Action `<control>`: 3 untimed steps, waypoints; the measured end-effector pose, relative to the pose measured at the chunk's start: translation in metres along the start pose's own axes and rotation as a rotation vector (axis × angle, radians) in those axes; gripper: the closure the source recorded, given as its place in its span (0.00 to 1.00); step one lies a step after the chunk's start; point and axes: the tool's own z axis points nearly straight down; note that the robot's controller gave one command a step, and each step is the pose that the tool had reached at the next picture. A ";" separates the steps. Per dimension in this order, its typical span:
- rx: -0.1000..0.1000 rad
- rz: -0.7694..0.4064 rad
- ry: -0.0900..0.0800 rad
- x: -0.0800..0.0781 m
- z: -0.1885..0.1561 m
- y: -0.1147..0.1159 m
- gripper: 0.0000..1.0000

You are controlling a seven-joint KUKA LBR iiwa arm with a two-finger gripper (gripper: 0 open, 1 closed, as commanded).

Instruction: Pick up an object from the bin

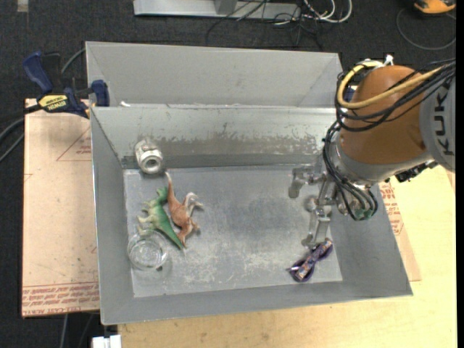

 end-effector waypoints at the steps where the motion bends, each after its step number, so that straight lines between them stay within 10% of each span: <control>1: 0.001 -0.002 -0.008 -0.002 -0.004 0.000 0.00; 3: -0.001 0.052 -0.003 0.030 0.132 -0.029 0.00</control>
Offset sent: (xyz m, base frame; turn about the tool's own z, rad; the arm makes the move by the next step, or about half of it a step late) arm -0.0111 -0.0386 -0.1133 -0.0016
